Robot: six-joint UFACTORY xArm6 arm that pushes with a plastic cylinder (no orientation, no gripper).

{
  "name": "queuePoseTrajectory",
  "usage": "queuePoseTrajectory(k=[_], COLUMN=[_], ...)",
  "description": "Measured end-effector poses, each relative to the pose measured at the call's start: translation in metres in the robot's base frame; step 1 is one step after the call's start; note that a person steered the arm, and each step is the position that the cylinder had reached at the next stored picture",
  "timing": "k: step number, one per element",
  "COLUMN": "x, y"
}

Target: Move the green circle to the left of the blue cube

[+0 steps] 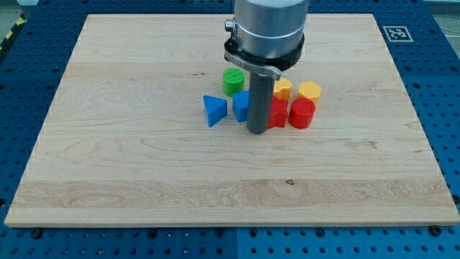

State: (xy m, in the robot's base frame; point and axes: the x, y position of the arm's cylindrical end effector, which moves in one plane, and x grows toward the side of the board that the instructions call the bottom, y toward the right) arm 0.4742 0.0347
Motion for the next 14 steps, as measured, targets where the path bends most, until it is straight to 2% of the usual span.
queuePoseTrajectory(k=[2, 4, 5, 8, 10, 12, 14], x=[-0.031, 0.002, -0.002, -0.035, -0.063, -0.058, -0.084], y=[-0.016, 0.001, 0.018, 0.004, -0.036, -0.024, -0.017])
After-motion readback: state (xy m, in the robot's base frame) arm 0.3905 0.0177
